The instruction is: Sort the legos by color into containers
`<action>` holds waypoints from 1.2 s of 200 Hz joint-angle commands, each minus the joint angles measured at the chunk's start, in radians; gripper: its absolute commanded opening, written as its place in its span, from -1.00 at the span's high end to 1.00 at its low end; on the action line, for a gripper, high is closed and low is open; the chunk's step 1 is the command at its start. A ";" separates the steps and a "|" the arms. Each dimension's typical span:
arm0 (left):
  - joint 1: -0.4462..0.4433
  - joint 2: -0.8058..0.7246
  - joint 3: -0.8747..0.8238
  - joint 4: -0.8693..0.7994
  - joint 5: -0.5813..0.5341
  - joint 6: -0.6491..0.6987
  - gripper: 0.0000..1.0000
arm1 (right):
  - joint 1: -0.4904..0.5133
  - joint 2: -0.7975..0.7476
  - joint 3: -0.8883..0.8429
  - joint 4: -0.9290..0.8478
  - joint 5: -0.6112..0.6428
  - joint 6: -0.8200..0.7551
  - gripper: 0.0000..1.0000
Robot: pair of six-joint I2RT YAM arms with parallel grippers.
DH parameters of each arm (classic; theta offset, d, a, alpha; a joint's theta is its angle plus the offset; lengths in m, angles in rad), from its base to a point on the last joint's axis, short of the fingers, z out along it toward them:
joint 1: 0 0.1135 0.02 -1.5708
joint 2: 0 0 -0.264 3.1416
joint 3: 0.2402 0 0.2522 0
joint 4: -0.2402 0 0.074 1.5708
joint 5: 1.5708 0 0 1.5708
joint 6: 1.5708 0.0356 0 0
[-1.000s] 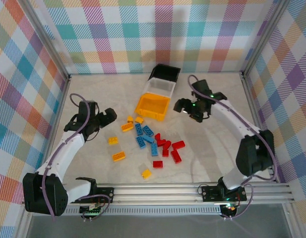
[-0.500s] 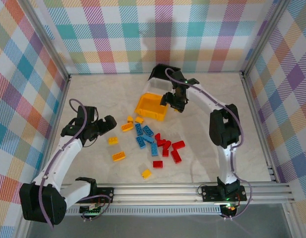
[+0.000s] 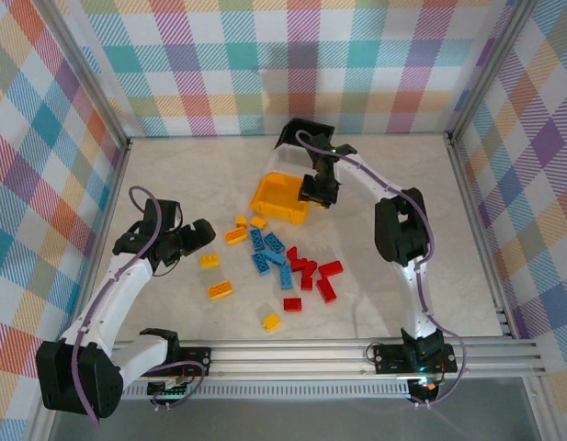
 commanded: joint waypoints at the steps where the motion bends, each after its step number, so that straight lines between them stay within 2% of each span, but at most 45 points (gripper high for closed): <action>1: -0.007 0.004 -0.007 -0.026 -0.008 0.016 -0.85 | 0.007 0.008 0.026 -0.059 0.026 -0.047 0.33; 50: -0.008 -0.001 -0.020 -0.019 -0.007 -0.005 -0.83 | 0.004 -0.058 -0.052 -0.068 0.083 -0.130 0.60; 100: -0.008 -0.009 -0.044 0.004 -0.010 -0.031 -0.81 | -0.034 -0.183 -0.219 -0.066 0.168 -0.227 0.60; 128: -0.007 0.013 -0.038 0.017 -0.005 -0.030 -0.81 | -0.115 -0.268 -0.327 -0.066 0.190 -0.228 0.48; 153: -0.008 0.042 -0.020 0.025 0.002 -0.026 -0.81 | -0.176 -0.348 -0.386 -0.051 0.155 -0.203 0.21; 165: -0.007 0.054 -0.012 0.029 0.005 -0.022 -0.81 | -0.178 -0.380 -0.388 -0.059 0.137 -0.185 -0.01; 180: -0.008 0.064 -0.006 0.032 0.008 -0.020 -0.82 | -0.178 -0.418 -0.387 -0.094 0.111 -0.098 -0.32; 192: -0.008 0.070 -0.003 0.035 0.009 -0.018 -0.82 | -0.178 -0.459 -0.408 -0.130 0.095 0.039 -0.41; 225: -0.008 0.070 -0.008 0.048 0.015 -0.026 -0.82 | -0.149 -0.593 -0.570 -0.107 0.029 0.483 -0.38; 240: -0.007 0.067 -0.014 0.048 0.016 -0.028 -0.83 | -0.135 -0.619 -0.619 -0.055 -0.018 0.622 -0.36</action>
